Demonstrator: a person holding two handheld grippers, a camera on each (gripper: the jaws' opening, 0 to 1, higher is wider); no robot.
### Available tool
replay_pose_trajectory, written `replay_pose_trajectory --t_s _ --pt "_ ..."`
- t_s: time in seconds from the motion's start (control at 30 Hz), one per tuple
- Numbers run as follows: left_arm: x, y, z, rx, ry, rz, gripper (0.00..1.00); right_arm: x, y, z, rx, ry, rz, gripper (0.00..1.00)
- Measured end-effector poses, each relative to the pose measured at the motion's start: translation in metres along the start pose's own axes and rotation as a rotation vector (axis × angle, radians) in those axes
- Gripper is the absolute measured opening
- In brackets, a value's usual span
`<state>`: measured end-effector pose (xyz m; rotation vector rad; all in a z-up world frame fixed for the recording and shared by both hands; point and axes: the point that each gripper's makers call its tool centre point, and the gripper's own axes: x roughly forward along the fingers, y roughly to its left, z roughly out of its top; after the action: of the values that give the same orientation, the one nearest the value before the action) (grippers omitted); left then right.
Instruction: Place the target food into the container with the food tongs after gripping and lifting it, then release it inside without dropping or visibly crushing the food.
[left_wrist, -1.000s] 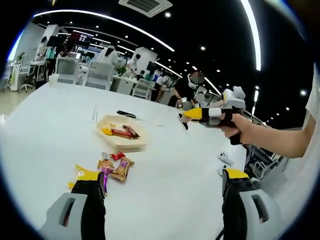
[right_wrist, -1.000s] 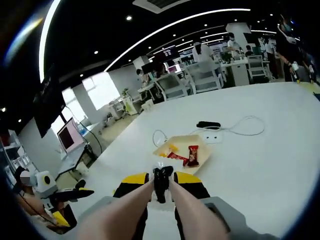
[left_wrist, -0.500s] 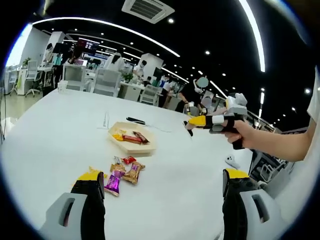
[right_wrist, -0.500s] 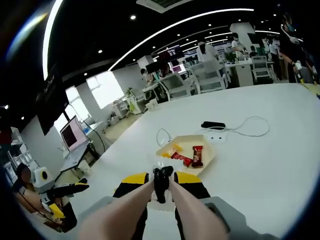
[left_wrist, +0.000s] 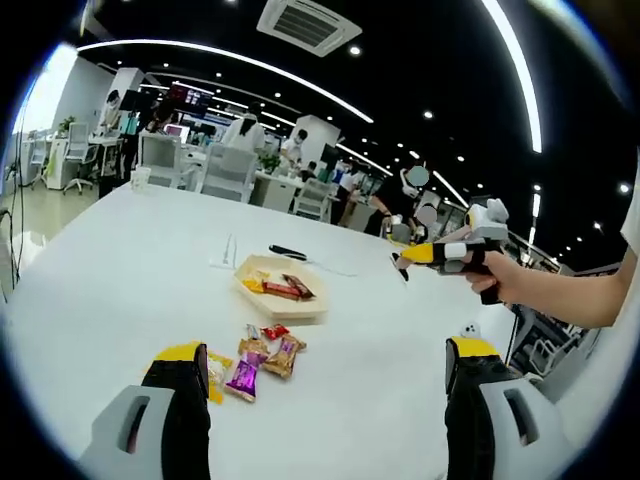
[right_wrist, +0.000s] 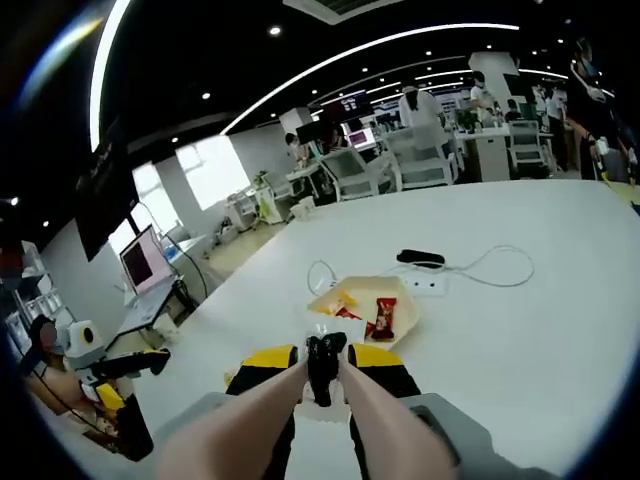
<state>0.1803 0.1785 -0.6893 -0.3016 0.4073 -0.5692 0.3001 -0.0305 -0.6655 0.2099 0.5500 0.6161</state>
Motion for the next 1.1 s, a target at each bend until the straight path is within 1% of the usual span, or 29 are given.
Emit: replay_pose_trajectory --t_s 0.07,0.1,0.2,0.23,0.3,0.37,0.53,0.57,0.63,0.7,0.8,0.93,1.1 --pt "0.002 -0.001 0.002 0.005 -0.007 -0.006 0.99 -0.001 -0.002 0.004 -0.016 0.003 -0.001 0.19" --pt "0.003 -0.001 0.001 0.008 -0.005 -0.010 0.99 -0.002 -0.004 0.008 -0.021 -0.004 0.001 0.19" --pt "0.007 -0.003 -0.001 0.015 0.020 -0.017 0.99 -0.003 -0.006 0.011 -0.007 -0.008 -0.002 0.19" --pt "0.005 -0.006 0.000 0.022 0.021 -0.023 0.99 -0.003 -0.006 0.011 -0.006 -0.008 -0.002 0.19" --pt "0.002 -0.008 0.005 0.038 0.001 -0.028 0.99 -0.001 -0.006 0.011 -0.032 0.003 -0.002 0.19" --pt "0.000 -0.007 0.004 0.031 0.003 -0.026 0.99 0.001 -0.008 0.012 -0.062 0.020 0.004 0.19" --pt "0.003 -0.006 -0.001 0.033 0.011 -0.037 0.99 -0.002 -0.016 0.028 -0.086 0.017 -0.002 0.19" --pt "0.004 -0.007 -0.001 0.031 0.018 -0.041 0.99 -0.002 -0.018 0.031 -0.085 0.015 -0.005 0.19" --pt "0.003 -0.009 0.002 0.032 0.012 -0.045 0.99 -0.001 -0.020 0.035 -0.089 0.015 -0.005 0.19" --pt "0.003 -0.010 0.006 0.039 -0.007 -0.045 0.99 0.000 -0.021 0.042 -0.112 0.017 -0.007 0.19" --pt "0.005 -0.010 0.004 0.024 0.001 -0.042 0.99 0.001 -0.021 0.048 -0.110 0.011 -0.001 0.19" --pt "0.004 -0.015 0.005 0.035 -0.005 -0.050 0.99 0.007 -0.015 0.049 -0.130 0.021 0.014 0.19" --pt "0.004 -0.012 0.007 0.030 -0.020 -0.043 0.99 0.017 -0.013 0.054 -0.137 0.017 0.028 0.19"
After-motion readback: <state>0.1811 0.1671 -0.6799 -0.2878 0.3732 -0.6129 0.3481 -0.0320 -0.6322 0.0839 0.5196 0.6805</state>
